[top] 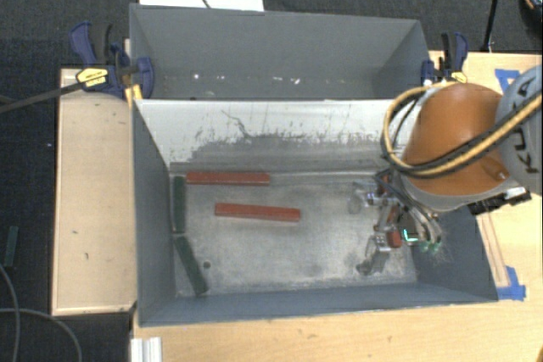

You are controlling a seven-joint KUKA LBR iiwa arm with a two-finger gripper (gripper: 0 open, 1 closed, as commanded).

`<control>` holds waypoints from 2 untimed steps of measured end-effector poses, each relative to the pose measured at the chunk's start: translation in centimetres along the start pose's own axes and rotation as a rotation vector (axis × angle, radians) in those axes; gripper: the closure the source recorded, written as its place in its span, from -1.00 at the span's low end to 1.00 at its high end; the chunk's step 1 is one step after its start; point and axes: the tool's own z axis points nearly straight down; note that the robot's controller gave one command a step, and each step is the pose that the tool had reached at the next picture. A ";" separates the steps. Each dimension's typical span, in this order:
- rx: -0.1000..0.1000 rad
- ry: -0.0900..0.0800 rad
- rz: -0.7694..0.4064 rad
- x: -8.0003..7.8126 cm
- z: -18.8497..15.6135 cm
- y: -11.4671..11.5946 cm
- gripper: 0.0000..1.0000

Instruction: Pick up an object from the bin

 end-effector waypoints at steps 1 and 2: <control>0.002 -0.004 -0.720 -7.1 10.4 -9.5 -1.00; -0.004 -0.011 -1.226 -10.3 7.2 -12.0 -1.00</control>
Offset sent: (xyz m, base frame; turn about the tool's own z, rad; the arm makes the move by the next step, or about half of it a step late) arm 0.0689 -0.0940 -0.1033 -0.7247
